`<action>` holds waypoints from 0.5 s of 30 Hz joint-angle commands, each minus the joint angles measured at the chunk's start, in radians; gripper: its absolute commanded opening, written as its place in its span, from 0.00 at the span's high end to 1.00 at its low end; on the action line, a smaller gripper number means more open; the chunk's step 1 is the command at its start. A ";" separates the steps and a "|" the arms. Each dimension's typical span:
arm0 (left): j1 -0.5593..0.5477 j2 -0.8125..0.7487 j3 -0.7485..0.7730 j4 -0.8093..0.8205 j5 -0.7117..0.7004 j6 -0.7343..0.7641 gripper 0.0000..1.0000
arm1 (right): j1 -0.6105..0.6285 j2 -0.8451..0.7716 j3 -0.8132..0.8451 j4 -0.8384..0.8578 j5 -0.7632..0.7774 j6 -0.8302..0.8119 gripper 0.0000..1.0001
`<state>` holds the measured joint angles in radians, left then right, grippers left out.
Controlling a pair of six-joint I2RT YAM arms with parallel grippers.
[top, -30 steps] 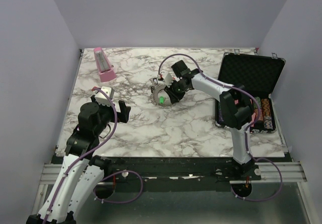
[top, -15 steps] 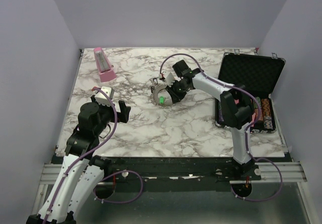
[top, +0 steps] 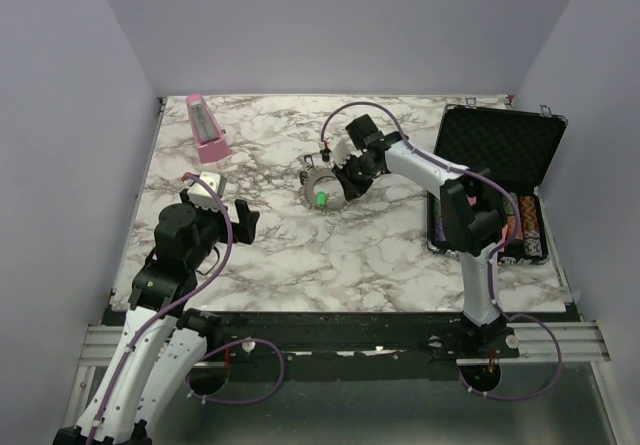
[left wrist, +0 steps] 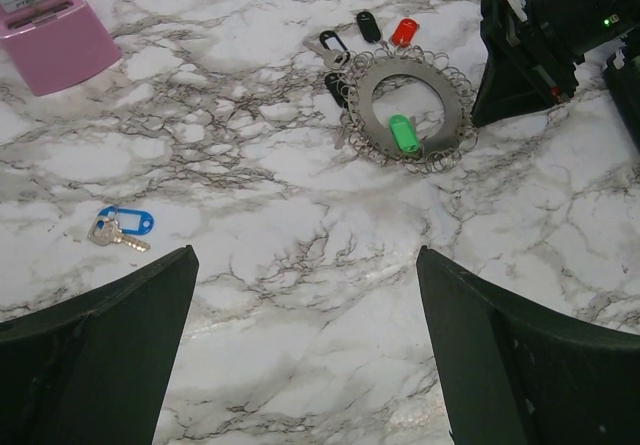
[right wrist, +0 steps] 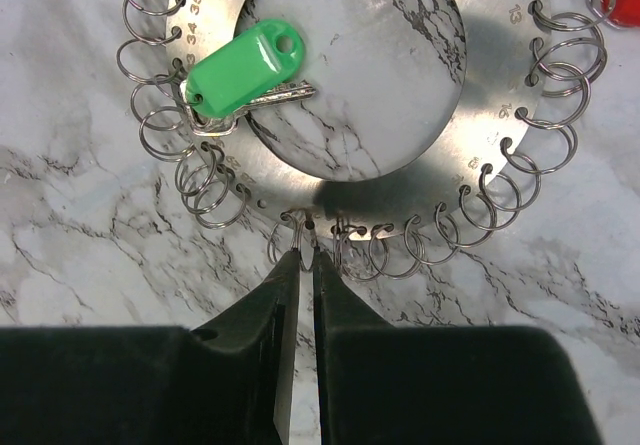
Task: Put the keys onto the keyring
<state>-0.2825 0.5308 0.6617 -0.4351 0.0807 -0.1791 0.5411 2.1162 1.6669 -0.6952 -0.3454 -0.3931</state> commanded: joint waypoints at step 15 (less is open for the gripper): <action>0.006 -0.012 0.007 0.016 0.005 0.013 0.01 | -0.004 0.056 0.040 -0.046 -0.017 -0.006 0.79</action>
<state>-0.2817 0.5308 0.6617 -0.4355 0.0807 -0.1791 0.5411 2.1380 1.6814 -0.7090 -0.3470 -0.3931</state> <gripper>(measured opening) 0.988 0.216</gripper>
